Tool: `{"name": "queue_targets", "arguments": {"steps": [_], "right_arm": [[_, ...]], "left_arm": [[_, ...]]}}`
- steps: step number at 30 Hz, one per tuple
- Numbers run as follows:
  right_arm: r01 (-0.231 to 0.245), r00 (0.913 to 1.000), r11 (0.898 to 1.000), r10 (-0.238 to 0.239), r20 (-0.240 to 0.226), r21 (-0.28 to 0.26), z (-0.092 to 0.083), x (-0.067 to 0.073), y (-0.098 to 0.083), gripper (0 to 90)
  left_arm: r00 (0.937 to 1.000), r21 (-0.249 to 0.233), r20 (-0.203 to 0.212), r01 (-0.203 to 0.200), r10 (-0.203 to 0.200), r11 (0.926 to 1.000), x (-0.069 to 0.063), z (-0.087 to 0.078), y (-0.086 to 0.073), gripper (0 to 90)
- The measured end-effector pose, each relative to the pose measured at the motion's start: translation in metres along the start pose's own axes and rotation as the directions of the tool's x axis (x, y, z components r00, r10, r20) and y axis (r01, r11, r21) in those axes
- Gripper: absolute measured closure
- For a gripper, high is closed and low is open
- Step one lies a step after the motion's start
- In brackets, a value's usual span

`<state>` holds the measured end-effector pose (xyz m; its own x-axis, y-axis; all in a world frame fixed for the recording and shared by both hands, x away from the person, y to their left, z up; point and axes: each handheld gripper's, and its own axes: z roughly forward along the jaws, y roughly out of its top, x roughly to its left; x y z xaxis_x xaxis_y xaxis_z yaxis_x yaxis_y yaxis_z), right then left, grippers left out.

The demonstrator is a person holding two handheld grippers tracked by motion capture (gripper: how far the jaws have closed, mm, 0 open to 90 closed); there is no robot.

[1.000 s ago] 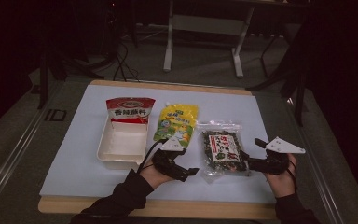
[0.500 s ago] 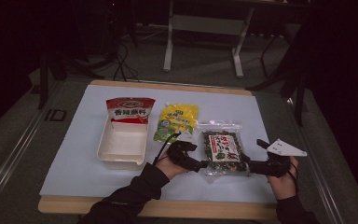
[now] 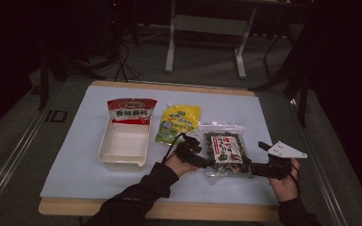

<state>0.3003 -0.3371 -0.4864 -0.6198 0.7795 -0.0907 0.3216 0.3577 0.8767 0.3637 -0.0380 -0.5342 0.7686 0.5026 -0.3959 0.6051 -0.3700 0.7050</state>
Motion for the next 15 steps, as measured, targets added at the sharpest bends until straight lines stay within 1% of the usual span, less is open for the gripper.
{"name": "queue_targets", "arguments": {"steps": [1,3,4,5,7,8,9,11,13,14,15], "right_arm": [[0.001,1.0,1.0,-0.001,-0.001,0.0,0.0,0.0,0.0,13.7],[-0.002,1.0,1.0,0.002,-0.006,0.001,0.0,0.0,-0.001,13.7],[-0.004,1.0,1.0,0.004,-0.008,0.006,0.0,-0.001,-0.001,13.7],[-0.004,1.0,1.0,0.004,-0.008,0.006,0.0,-0.001,-0.001,13.7],[-0.004,1.0,1.0,0.004,-0.007,0.003,-0.001,-0.001,-0.001,13.7],[-0.006,0.9999,1.0,0.006,-0.011,0.003,-0.001,-0.002,-0.002,13.7],[-0.006,1.0,1.0,0.006,-0.004,0.004,-0.001,-0.002,-0.002,13.7],[-0.011,0.9999,1.0,0.011,-0.011,0.004,-0.001,-0.002,-0.002,13.7],[-0.01,0.9999,1.0,0.01,-0.009,0.009,-0.001,-0.003,-0.002,13.7],[-0.014,0.9999,1.0,0.014,-0.01,0.01,0.0,-0.003,-0.002,13.7],[-0.017,0.9998,1.0,0.017,-0.009,0.009,0.0,-0.003,-0.003,13.7]], "left_arm": [[0.9999,0.007,-0.014,0.01,-0.01,0.9999,0.002,0.003,0.0,16.8],[0.9998,0.016,-0.011,0.017,-0.017,0.9997,0.004,0.006,0.0,16.9],[0.9991,0.027,-0.017,0.039,-0.039,0.9989,0.008,0.01,0.0,18.3],[0.9987,0.027,-0.018,0.048,-0.048,0.9985,0.009,0.012,-0.001,18.3],[0.9975,0.033,-0.008,0.07,-0.07,0.997,0.014,0.015,-0.002,20.0],[0.9967,0.035,0.007,0.081,-0.081,0.9961,0.016,0.017,-0.003,22.1],[0.996,0.03,0.02,0.087,-0.088,0.9957,0.017,0.017,-0.003,24.0],[0.9944,0.037,0.041,0.096,-0.097,0.9947,0.018,0.019,-0.002,28.0],[0.9919,0.045,0.068,0.104,-0.107,0.9936,0.018,0.02,-0.002,31.8],[0.9891,0.058,0.095,0.108,-0.113,0.9925,0.019,0.021,-0.002,36.8],[0.9873,0.074,0.119,0.097,-0.105,0.9926,0.018,0.023,-0.002,40.6]]}}
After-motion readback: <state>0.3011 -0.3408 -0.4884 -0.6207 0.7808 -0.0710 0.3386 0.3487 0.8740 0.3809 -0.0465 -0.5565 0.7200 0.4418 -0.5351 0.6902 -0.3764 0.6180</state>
